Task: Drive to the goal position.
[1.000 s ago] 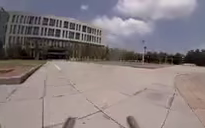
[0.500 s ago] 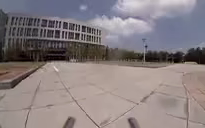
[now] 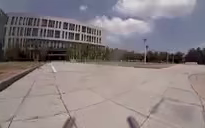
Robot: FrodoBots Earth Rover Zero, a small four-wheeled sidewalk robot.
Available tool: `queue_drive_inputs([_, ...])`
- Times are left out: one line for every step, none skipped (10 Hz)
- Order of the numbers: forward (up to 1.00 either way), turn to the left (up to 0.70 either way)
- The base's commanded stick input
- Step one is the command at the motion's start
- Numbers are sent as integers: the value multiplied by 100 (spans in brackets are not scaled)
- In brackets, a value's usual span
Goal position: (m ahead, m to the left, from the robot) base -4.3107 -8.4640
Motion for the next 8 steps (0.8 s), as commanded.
queue_drive_inputs([70,0])
queue_drive_inputs([70,0])
queue_drive_inputs([70,0])
queue_drive_inputs([70,0])
queue_drive_inputs([70,0])
queue_drive_inputs([70,0])
queue_drive_inputs([70,0])
queue_drive_inputs([70,0])
